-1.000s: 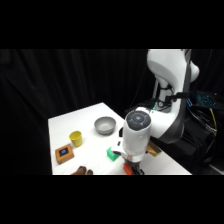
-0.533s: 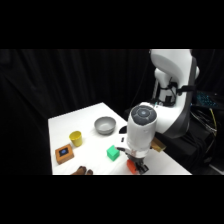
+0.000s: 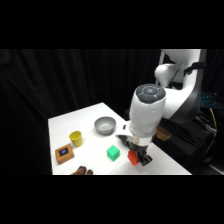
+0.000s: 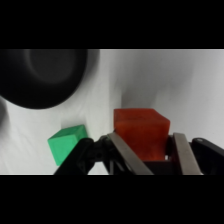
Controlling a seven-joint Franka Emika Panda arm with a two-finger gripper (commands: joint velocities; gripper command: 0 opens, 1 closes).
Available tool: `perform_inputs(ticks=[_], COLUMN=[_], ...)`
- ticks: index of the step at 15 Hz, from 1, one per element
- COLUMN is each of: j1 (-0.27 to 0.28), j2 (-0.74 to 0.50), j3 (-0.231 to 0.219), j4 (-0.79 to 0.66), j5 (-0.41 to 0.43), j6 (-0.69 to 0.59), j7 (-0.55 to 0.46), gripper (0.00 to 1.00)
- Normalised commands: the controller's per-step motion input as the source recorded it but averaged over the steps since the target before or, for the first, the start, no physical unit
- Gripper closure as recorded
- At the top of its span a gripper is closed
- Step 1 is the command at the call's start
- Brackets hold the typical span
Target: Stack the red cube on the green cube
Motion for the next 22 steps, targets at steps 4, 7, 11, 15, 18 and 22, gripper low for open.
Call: perform_inputs(ticks=[4, 7, 11, 15, 18, 22], j1=[-0.14, -0.197, -0.22, -0.179, -0.122, -0.111], j2=[-0.24, -0.23, -0.17, -0.09, 0.0, 0.08], j3=[0.066, 0.055, 0.04, 0.041, 0.04, 0.032], j4=[-0.06, -0.04, 0.01, 0.06, 0.11, 0.15], j5=[-0.015, 0.028, 0.1, 0.164, 0.152, 0.157], j6=[-0.12, -0.11, -0.1, -0.13, -0.1, -0.08], j7=[-0.16, -0.24, -0.3, -0.31, -0.27, -0.27], gripper=[0.75, 0.75, 0.75, 0.75, 0.75, 0.75])
